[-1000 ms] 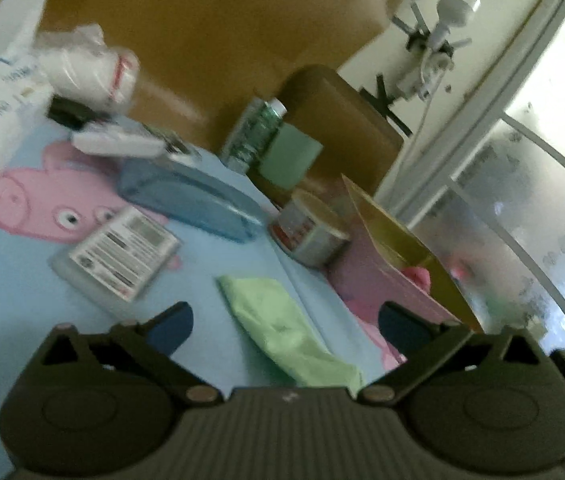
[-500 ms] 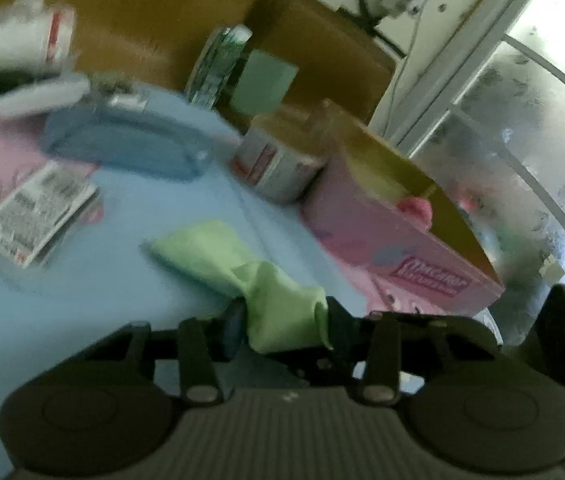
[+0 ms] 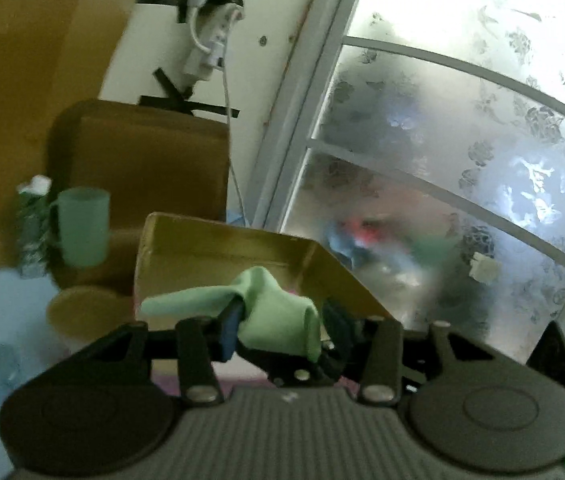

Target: Organize soft objects

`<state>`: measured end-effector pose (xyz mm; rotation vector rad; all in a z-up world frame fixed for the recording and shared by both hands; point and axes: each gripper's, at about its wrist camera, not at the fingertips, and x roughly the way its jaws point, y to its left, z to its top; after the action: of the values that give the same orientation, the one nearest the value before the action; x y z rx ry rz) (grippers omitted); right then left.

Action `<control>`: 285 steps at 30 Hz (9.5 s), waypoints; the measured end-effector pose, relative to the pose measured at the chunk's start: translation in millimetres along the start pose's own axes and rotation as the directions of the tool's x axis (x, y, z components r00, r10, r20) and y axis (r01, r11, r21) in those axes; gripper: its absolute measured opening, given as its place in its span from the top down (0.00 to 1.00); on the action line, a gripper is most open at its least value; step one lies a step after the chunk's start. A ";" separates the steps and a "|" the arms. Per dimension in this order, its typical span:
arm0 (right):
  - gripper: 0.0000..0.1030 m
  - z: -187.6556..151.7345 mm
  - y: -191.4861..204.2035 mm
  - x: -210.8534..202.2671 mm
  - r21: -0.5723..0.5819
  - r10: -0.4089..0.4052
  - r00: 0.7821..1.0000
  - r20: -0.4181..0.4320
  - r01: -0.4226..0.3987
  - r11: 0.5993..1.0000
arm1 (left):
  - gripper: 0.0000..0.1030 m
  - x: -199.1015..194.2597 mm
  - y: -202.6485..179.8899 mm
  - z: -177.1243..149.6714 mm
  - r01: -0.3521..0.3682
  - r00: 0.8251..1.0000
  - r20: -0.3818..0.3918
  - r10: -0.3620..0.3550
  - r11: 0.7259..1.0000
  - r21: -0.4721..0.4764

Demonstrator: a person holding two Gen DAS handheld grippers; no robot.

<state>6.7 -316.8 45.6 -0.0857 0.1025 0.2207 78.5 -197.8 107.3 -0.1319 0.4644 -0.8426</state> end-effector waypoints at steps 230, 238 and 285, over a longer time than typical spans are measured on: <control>0.57 -47.7 16.0 -14.6 0.144 0.242 0.919 -0.311 -0.206 0.968 | 0.49 -12.3 34.8 -85.4 -0.017 0.955 -0.293 -0.055 0.971 -0.239; 0.44 -60.3 -15.2 -51.3 0.117 0.149 0.947 -0.284 -0.120 0.986 | 0.37 -8.7 -0.4 -70.6 0.037 0.961 -0.270 -0.063 0.994 -0.098; 0.36 -23.5 -60.4 -32.0 0.104 -0.039 0.999 0.028 0.036 0.994 | 0.38 85.1 -15.1 -3.3 0.121 0.952 -0.277 -0.133 0.991 -0.059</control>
<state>-13.1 -384.6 30.2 0.0190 0.0817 0.1784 115.3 -271.0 79.6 -0.0811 0.7473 -0.9839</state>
